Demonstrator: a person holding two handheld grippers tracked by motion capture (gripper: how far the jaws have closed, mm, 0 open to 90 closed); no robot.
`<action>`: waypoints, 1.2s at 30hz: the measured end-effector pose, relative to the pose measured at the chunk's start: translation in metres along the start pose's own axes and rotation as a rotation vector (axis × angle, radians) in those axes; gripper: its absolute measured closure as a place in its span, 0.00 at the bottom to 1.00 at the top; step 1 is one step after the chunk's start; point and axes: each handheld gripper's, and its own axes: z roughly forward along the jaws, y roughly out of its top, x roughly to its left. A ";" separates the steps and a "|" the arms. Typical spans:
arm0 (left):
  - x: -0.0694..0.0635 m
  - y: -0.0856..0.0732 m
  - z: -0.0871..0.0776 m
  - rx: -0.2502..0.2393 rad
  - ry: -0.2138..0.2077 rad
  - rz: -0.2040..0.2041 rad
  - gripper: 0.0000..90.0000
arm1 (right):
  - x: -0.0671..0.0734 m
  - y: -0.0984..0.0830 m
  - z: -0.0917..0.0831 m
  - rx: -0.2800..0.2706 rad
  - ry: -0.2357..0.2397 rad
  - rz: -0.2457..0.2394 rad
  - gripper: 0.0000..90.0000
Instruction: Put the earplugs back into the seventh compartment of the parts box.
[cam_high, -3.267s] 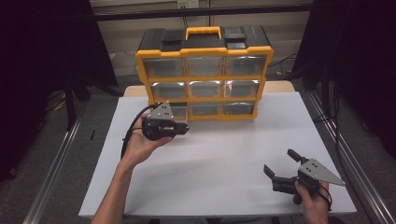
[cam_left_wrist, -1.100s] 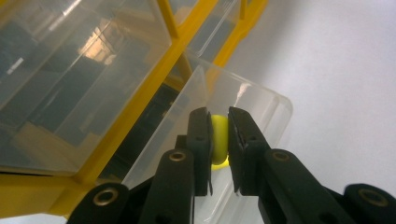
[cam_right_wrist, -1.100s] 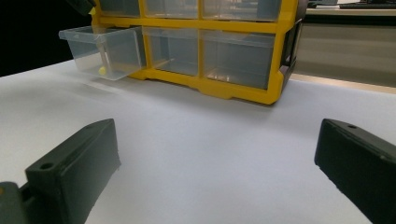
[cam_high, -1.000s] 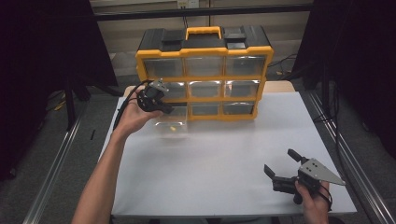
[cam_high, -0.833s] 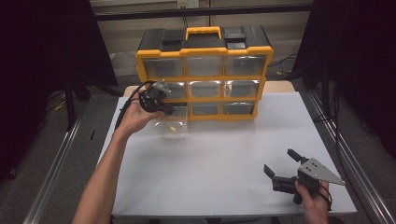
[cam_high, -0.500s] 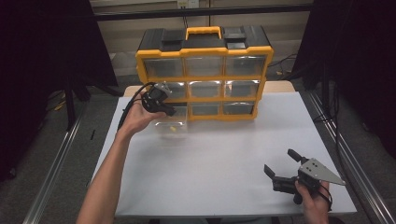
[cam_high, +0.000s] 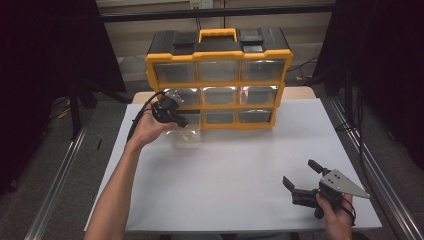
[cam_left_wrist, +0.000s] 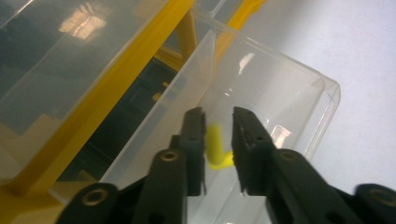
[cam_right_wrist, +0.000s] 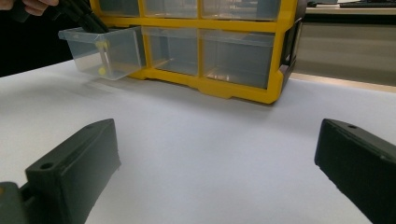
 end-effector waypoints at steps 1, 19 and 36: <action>0.000 0.000 0.000 0.000 0.004 -0.001 0.79 | 0.000 0.000 0.000 0.000 0.001 0.000 0.00; -0.010 -0.003 -0.022 -0.137 0.135 -0.005 0.16 | 0.000 0.000 0.000 0.001 0.002 -0.001 0.00; -0.020 -0.023 -0.042 -0.382 0.148 -0.153 0.05 | 0.001 0.000 0.000 0.001 0.002 0.000 0.00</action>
